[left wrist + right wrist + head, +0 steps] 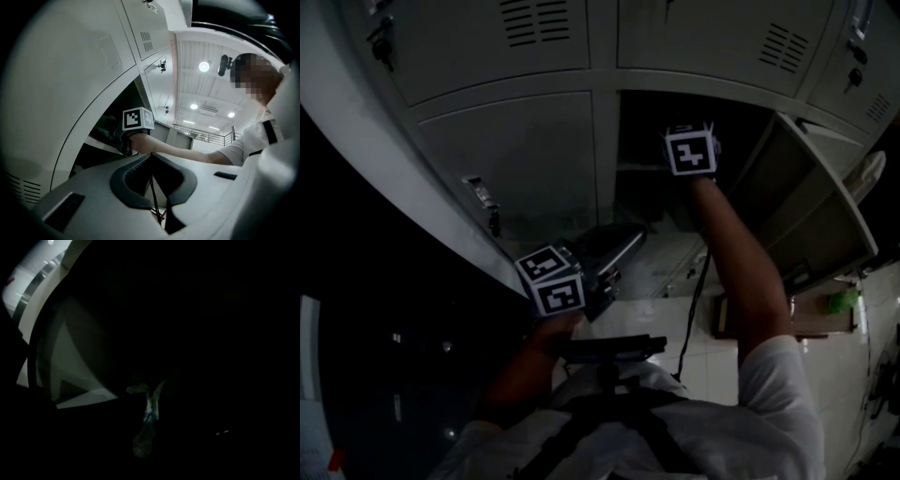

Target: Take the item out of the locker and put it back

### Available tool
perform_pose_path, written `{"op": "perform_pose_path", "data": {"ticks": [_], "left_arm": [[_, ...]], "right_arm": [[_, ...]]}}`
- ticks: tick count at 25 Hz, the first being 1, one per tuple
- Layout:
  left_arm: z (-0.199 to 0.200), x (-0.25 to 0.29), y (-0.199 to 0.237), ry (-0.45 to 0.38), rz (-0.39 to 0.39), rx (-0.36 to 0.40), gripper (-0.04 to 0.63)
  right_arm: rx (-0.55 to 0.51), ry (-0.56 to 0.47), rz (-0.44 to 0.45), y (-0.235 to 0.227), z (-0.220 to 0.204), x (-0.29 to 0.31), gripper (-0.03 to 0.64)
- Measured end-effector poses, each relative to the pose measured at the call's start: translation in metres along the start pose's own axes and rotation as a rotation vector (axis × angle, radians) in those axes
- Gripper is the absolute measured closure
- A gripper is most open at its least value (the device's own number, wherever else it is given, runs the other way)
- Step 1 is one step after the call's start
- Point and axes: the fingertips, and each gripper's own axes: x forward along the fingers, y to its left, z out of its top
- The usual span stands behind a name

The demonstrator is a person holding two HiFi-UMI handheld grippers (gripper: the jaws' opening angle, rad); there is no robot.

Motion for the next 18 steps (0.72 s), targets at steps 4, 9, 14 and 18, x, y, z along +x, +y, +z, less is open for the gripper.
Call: {"op": "perform_pose_path", "data": {"ticks": [4, 9, 14, 18], "left_arm": [[-0.002, -0.002, 0.003, -0.001, 0.004, -0.009, 0.598], [-0.003, -0.004, 0.003, -0.007, 0.003, -0.016, 0.598], [-0.003, -0.005, 0.001, -0.010, 0.004, -0.018, 0.598], [-0.003, -0.006, -0.003, -0.009, 0.000, -0.013, 0.598]], "right_arm": [[0.015, 0.077, 0.034, 0.009, -0.017, 0.010, 0.572], [0.043, 0.089, 0.059, 0.012, -0.021, 0.010, 0.418], [0.046, 0.045, 0.065, 0.010, -0.011, -0.001, 0.380], [0.037, 0.018, 0.059, 0.008, -0.003, -0.013, 0.374]]}}
